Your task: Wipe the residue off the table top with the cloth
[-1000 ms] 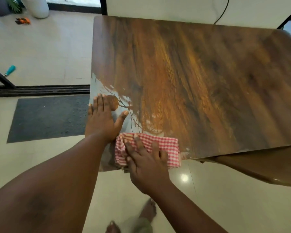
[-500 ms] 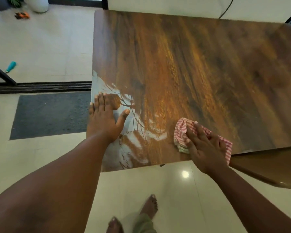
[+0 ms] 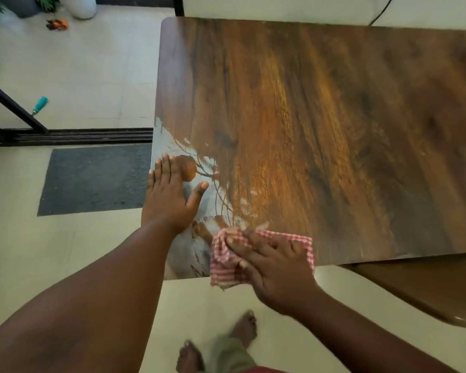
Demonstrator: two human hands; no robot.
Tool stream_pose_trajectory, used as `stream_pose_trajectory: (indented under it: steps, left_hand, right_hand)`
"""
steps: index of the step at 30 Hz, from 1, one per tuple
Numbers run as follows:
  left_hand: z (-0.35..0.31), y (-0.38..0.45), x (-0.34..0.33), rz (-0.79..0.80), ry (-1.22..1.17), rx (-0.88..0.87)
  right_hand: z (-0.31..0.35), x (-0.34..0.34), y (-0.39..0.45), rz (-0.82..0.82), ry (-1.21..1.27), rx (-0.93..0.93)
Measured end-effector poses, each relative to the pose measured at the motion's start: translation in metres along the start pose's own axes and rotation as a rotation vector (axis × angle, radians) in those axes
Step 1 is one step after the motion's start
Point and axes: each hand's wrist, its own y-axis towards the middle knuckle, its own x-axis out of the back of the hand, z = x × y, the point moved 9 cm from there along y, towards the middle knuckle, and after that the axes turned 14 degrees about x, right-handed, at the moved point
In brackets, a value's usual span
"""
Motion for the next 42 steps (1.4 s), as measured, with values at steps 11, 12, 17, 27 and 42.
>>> stream_pose_trajectory:
  steps: [11,12,17,27,42]
  left_hand:
    - [-0.001,0.001,0.006,-0.002,-0.098,-0.015]
    - [-0.002,0.0,0.008,0.001,-0.113,-0.026]
    - [0.001,-0.009,0.02,0.081,-0.315,-0.035]
    - [0.022,0.032,0.049,0.164,-0.173,-0.055]
    - [0.048,0.036,0.021,0.162,0.247,-0.391]
  right_hand:
    - [0.018,0.022,0.092,-0.056,-0.045,-0.056]
    - [0.029,0.017,0.086,-0.049,-0.038,-0.03]
    - [0.034,-0.001,0.037,0.071,-0.053,0.023]
    - [0.012,0.041,0.116,-0.003,-0.004,-0.295]
    - [0.022,0.016,0.076,0.069,-0.017,-0.391]
